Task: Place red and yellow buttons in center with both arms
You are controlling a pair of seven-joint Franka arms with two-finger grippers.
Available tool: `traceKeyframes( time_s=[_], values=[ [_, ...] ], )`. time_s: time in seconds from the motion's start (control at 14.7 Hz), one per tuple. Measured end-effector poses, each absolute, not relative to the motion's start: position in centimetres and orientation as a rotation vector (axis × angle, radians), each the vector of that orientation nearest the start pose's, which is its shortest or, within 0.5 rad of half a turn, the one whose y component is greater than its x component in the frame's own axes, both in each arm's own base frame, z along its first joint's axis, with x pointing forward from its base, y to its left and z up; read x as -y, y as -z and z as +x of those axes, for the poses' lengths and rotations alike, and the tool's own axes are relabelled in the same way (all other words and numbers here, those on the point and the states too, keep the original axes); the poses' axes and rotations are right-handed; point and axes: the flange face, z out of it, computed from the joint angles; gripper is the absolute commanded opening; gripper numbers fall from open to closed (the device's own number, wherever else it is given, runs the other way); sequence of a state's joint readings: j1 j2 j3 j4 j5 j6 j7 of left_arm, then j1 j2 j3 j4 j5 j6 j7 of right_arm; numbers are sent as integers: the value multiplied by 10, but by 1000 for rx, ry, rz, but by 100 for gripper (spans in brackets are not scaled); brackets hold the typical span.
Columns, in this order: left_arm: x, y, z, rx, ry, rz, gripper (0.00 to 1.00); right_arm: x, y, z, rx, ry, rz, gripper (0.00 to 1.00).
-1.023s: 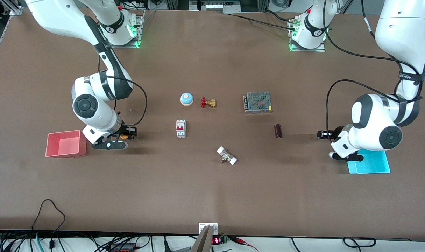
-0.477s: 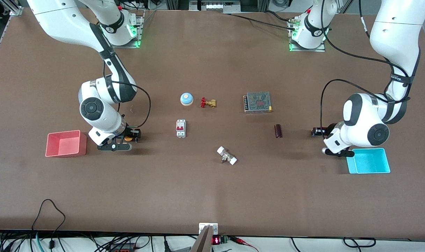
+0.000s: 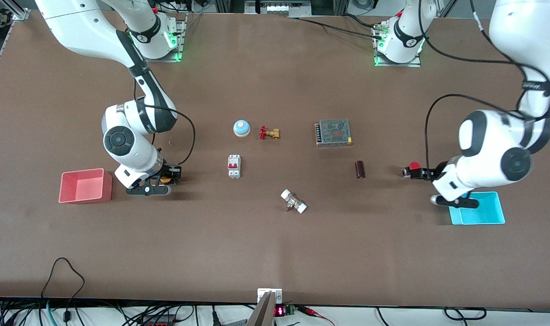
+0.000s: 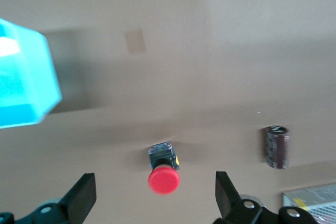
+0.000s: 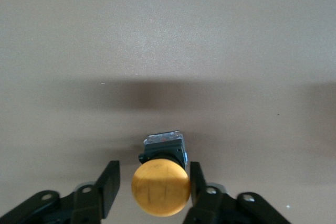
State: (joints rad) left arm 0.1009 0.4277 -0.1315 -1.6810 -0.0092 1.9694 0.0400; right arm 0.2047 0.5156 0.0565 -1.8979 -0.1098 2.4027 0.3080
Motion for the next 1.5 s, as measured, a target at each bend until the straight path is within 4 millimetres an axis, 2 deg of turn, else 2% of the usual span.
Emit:
traceKeyframes(
  time_s=[0.07,0.2,0.34,0.48,0.61,0.75,0.89,1.02,1.23,1.36,1.5],
  values=[
    [8,-378,653,-66,-178,-3194,100,-161,-228,611,44,11,-3187,98],
    [-3,-443,654,21,-106,-3185,100,-160,-233,615,38,33,-3183,100],
    [-13,-494,649,77,-73,-3166,100,-153,-250,625,12,88,-3176,100],
    [-23,-538,643,116,-40,-3157,100,-145,-279,633,-40,143,-3153,100],
    [-35,-570,634,146,-38,-3154,100,-131,-316,636,-58,121,-3137,100],
    [-39,-581,629,160,-51,-3161,100,-105,-359,637,-17,57,-3109,100],
    [-36,-582,629,159,-52,-3179,100,-69,-407,631,-1,-5,-3092,100],
    [-28,-583,629,140,-51,-3180,100,-36,-455,617,-35,-54,-3090,100],
    [-21,-592,621,133,-36,-3178,100,-6,-524,594,-81,-84,-3084,100],
    [-21,-599,615,138,-24,-3175,100,7,-553,582,-98,-46,-3106,100],
    [-25,-602,612,149,-19,-3172,100,18,-565,577,-112,-18,-3131,100]
  ],
)
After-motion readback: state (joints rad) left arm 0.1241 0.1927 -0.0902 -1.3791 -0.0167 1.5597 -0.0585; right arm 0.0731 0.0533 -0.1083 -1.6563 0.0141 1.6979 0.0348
